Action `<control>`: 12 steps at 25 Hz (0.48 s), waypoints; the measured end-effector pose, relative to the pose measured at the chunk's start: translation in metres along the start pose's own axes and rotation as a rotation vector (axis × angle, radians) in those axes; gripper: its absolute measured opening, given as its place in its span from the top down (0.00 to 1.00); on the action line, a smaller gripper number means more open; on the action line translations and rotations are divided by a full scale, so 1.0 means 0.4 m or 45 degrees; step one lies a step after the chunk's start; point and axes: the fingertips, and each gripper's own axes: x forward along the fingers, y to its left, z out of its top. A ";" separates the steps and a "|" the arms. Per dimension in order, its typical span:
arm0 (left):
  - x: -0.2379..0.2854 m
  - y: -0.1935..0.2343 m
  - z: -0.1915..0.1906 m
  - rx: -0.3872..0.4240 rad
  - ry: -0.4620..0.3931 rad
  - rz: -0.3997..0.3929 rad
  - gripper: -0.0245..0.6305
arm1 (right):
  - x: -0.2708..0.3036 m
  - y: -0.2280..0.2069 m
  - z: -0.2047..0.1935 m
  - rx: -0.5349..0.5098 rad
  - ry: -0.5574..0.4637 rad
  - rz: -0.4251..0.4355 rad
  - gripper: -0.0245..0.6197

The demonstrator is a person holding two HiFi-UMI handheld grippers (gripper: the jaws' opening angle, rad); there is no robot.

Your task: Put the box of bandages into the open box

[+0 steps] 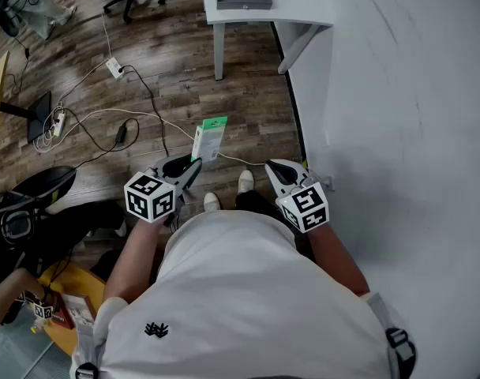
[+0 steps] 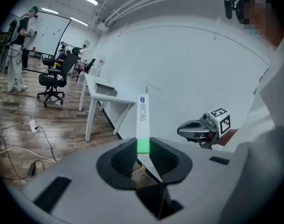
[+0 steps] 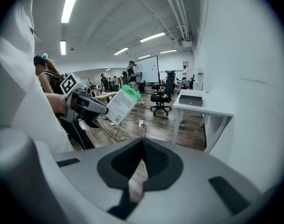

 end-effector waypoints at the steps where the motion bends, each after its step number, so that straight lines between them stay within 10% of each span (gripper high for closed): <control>1: 0.010 -0.001 0.007 0.001 0.001 0.000 0.84 | 0.000 -0.013 0.007 -0.009 -0.004 0.000 0.95; 12: 0.101 -0.003 0.112 0.012 0.005 0.059 0.84 | 0.003 -0.162 0.046 -0.021 -0.022 0.033 0.95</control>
